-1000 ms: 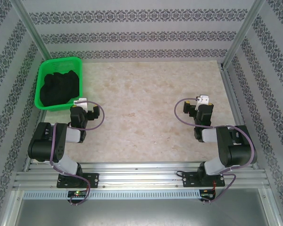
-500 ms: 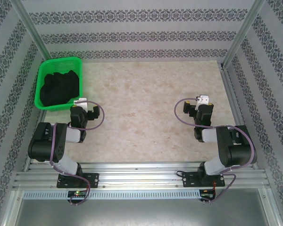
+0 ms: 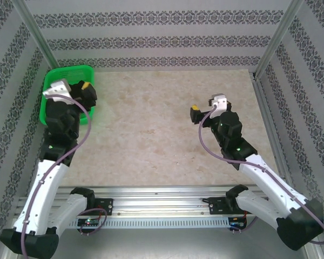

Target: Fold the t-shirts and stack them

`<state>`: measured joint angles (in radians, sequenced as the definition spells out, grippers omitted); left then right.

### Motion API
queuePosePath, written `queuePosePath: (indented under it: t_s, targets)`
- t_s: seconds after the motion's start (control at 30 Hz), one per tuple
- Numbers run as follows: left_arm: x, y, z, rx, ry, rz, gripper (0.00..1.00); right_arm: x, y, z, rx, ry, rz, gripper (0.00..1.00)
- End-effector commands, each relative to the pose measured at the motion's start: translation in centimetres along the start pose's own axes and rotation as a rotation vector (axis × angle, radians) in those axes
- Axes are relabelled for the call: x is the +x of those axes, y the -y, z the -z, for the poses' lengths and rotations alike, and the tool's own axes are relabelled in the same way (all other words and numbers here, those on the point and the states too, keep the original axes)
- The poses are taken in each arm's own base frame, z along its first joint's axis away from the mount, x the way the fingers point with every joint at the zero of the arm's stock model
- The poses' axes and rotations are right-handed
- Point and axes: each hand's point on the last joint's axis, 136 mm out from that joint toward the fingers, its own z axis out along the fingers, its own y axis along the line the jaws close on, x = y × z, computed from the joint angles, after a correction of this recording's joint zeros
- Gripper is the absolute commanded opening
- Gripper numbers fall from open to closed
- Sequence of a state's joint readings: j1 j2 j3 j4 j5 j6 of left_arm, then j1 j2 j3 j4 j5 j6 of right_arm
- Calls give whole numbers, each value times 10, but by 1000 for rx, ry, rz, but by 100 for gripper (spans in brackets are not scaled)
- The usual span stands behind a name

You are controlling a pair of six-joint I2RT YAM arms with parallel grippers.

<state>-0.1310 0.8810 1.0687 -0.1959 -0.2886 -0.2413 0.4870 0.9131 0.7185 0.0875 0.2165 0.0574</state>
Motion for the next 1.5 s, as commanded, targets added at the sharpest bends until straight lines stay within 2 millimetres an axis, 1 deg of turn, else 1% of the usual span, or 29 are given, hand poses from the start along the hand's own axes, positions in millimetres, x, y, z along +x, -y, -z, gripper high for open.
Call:
queuePosePath:
  t_s: [0.0, 0.03, 0.1, 0.2, 0.23, 0.3, 0.33, 0.4, 0.43, 0.5, 0.57, 0.6, 0.7, 0.8, 0.87, 0.97, 1.03, 1.1, 1.2, 1.3, 1.37, 1.43, 1.47]
  targets:
    - [66, -35, 3, -202, -368, -190, 100, 30, -21, 18, -94, -174, -7, 98]
    - [65, -37, 0, -220, -401, -224, 100, 30, -27, 22, -125, -187, -22, 98]
    - [71, -36, -14, -227, -472, -261, 100, 34, -36, 25, -160, -223, -51, 98]
    - [91, -37, -48, -179, -583, -254, 100, 45, -50, 25, -211, -300, -74, 98]
    - [96, -44, -63, -200, -627, -246, 100, 47, -55, 24, -229, -325, -77, 98]
    - [95, -72, -87, -308, -683, -251, 100, 52, -67, 24, -267, -367, -67, 98]
    - [96, -82, -97, -336, -699, -246, 100, 54, -71, 23, -276, -375, -64, 98]
    - [102, -98, -118, -360, -732, -232, 100, 59, -80, 19, -305, -390, -61, 98]
    - [105, -104, -127, -369, -743, -230, 97, 62, -83, 18, -311, -400, -60, 98]
    - [126, -114, -147, -375, -796, -232, 91, 69, -86, 13, -309, -421, -52, 98]
    - [151, -121, -163, -373, -852, -226, 86, 74, -87, 9, -301, -440, -52, 98]
    - [162, -125, -170, -371, -879, -220, 84, 77, -87, 8, -299, -448, -51, 98]
    - [189, -137, -189, -389, -915, -187, 75, 79, -87, 8, -298, -457, -51, 98]
    - [208, -142, -202, -391, -931, -166, 70, 81, -87, 9, -299, -453, -53, 98]
    - [216, -147, -208, -406, -934, -163, 66, 82, -87, 9, -297, -454, -50, 98]
    - [223, -158, -213, -446, -935, -174, 65, 83, -86, 10, -299, -453, -43, 98]
    - [228, -166, -217, -470, -930, -169, 66, 85, -86, 10, -298, -456, -43, 98]
    - [236, -171, -222, -463, -939, -142, 63, 85, -86, 10, -299, -456, -43, 98]
    - [243, -176, -229, -447, -959, -120, 53, 88, -86, 10, -298, -457, -44, 98]
    - [251, -176, -237, -401, -967, -58, 36, 91, -84, 11, -292, -461, -48, 98]
    - [254, -171, -243, -330, -968, 16, 27, 92, -83, 13, -289, -463, -50, 98]
    - [252, -174, -244, -324, -970, 56, 13, 92, -82, 15, -286, -459, -52, 98]
    - [248, -172, -245, -301, -967, 71, 8, 92, -82, 16, -286, -457, -53, 98]
